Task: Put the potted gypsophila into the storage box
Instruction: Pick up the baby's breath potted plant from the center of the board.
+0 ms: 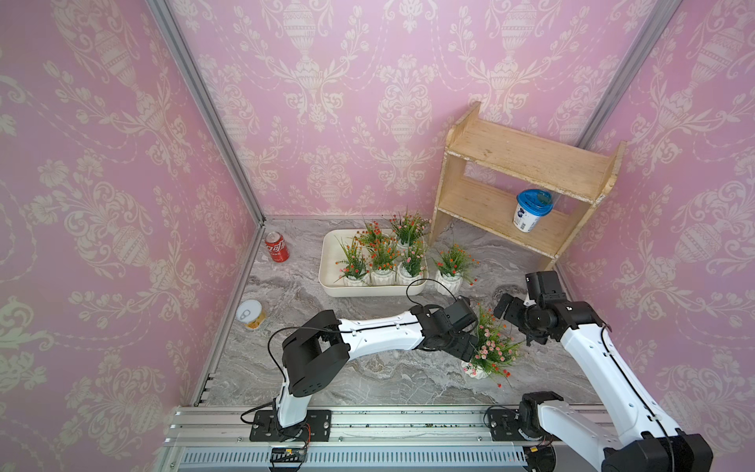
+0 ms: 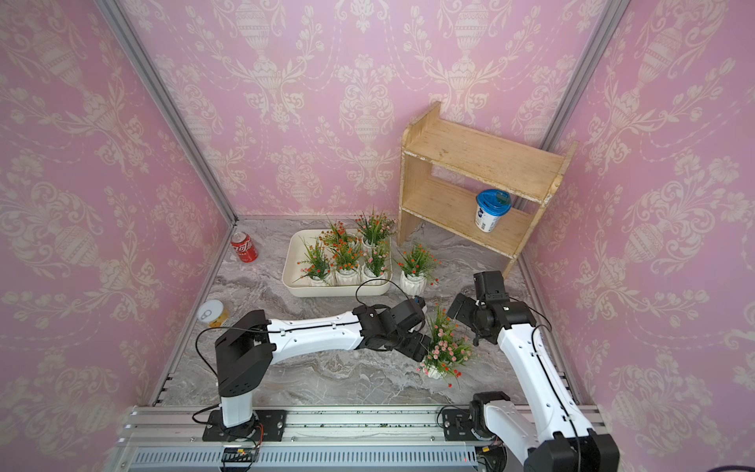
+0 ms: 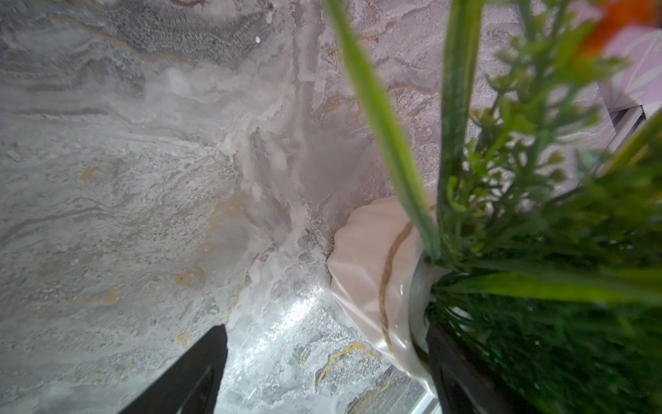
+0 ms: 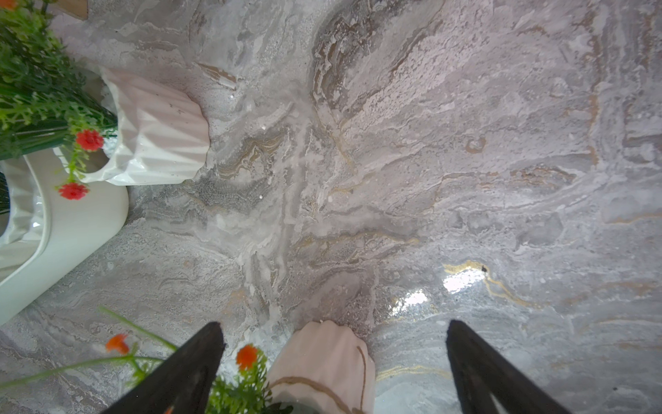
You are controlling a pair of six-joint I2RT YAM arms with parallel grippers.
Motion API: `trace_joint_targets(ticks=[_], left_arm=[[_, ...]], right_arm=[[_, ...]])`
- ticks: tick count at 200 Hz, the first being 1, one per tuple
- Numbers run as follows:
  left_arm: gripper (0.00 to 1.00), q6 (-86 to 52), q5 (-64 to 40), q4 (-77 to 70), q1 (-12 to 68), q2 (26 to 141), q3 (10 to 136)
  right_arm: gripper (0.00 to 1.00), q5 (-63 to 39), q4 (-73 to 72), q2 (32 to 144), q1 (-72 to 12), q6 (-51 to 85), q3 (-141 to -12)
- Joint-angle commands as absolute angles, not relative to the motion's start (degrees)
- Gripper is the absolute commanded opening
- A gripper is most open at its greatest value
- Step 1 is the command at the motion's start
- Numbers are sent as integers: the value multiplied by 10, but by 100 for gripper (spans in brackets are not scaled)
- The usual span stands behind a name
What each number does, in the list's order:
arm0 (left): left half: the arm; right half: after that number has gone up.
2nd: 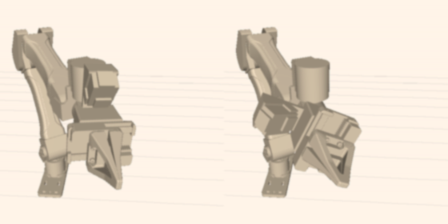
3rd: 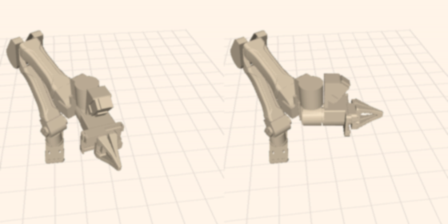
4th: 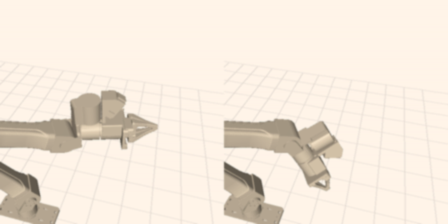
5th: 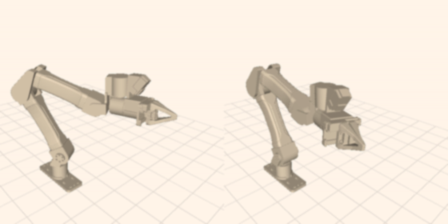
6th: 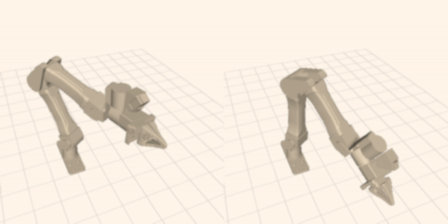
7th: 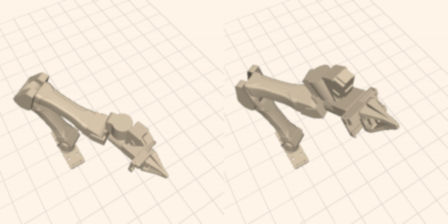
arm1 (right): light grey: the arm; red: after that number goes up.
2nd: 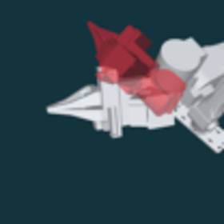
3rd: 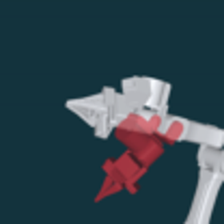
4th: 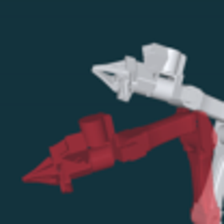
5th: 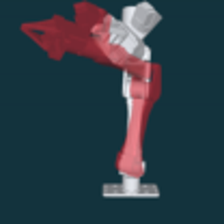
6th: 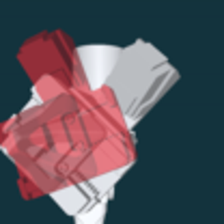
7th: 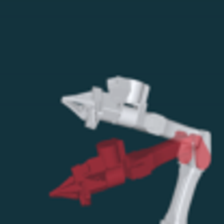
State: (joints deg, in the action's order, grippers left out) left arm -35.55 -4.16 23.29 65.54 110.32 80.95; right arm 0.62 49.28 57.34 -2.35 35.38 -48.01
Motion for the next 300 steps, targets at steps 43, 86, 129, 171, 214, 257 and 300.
trace_joint_targets(ticks=[43,86,129,171,214,257,300], left_arm=[[84,-367,-29,257,661,1130,837],[72,-364,-22,272,663,1142,852],[62,-353,-22,300,662,1163,883],[45,-347,-18,308,663,1170,894],[32,-338,-11,321,664,1172,901],[20,-332,-6,328,665,1174,903],[11,-321,3,340,666,1171,906]], right_arm=[[100,0,490,564,-15,346,-472],[100,-1,489,563,-11,329,-469],[100,-8,481,568,-8,331,-464],[100,-7,483,566,-4,326,-465],[100,-10,482,567,0,325,-465],[100,-13,480,569,2,325,-465],[100,-14,480,569,2,325,-468]])
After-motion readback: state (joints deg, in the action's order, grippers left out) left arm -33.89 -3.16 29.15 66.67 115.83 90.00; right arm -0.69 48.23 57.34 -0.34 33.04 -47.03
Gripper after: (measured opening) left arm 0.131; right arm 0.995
